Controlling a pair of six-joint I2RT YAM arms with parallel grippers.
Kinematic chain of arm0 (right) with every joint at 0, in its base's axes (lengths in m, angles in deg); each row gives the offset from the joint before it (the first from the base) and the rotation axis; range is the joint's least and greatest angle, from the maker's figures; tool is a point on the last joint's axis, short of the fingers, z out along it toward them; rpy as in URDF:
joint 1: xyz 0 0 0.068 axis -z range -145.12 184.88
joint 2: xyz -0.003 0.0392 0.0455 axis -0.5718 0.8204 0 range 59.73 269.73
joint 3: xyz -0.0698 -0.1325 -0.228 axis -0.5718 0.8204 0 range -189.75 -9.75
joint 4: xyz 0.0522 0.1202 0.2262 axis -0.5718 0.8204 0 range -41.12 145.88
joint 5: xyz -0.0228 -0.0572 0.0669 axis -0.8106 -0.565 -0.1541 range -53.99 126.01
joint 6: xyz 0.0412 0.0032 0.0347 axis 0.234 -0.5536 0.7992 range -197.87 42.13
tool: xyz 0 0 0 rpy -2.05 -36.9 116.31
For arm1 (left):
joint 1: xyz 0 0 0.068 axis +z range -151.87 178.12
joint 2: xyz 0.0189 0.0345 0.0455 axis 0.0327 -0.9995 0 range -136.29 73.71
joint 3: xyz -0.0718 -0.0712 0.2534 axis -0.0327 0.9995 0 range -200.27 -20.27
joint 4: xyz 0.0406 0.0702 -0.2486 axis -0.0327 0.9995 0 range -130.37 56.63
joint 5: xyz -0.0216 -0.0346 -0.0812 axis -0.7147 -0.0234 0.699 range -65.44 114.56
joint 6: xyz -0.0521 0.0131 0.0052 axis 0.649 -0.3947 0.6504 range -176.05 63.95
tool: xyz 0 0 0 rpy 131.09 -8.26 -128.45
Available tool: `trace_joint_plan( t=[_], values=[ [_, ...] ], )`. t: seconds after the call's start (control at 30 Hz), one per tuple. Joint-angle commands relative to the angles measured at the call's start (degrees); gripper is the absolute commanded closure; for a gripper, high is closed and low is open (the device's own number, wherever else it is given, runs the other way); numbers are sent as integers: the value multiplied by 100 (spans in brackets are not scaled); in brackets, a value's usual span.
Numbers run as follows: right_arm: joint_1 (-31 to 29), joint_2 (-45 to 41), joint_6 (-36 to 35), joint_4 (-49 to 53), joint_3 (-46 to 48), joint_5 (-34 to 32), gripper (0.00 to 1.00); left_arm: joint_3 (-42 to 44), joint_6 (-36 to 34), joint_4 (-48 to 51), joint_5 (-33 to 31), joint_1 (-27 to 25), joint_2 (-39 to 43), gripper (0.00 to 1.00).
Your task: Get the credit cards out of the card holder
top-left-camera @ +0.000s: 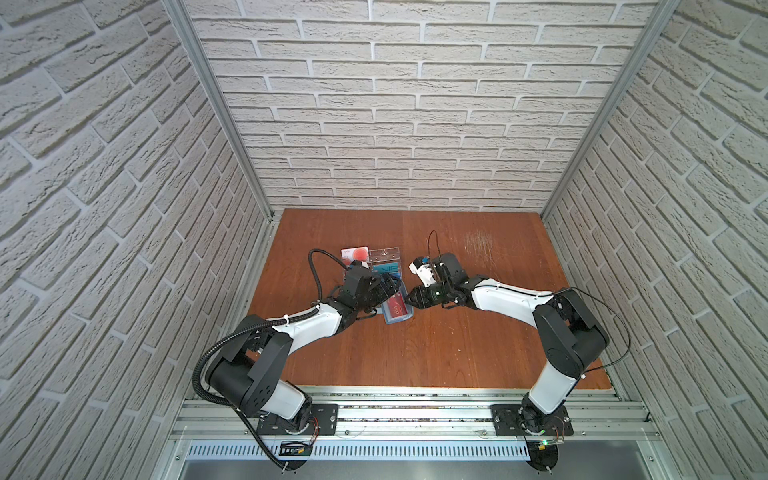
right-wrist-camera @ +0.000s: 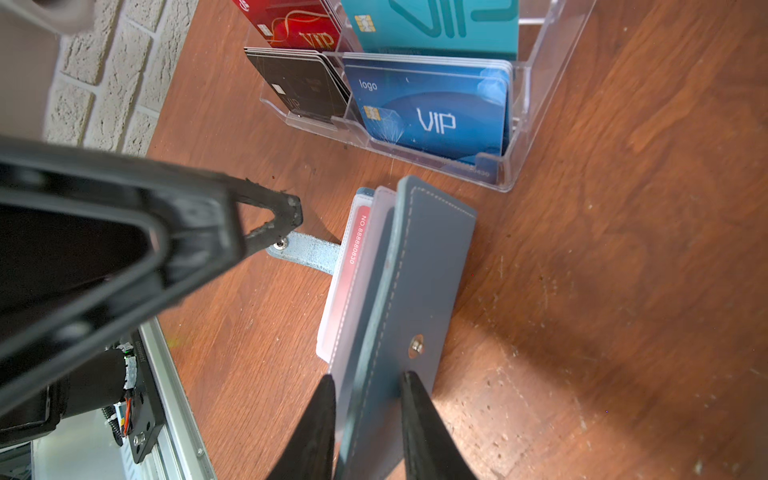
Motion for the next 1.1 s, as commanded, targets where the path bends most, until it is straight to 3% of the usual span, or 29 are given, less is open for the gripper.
trace_joint_plan(
  t=[0.0, 0.3, 0.5, 1.07],
  values=[
    [29, 15, -75, -2, -107, -105, 71, -169, 148, -336, 117, -37, -34, 2],
    [145, -223, -23, 10, 11, -241, 68, -248, 500, -764, 301, -101, -386, 2],
    [188, -464, -101, 185, 89, -641, 60, -325, 605, -852, 250, -182, -634, 2],
    [239, -417, -53, 467, -14, -814, 47, -683, 841, -1005, 124, -317, -1025, 2]
  ],
)
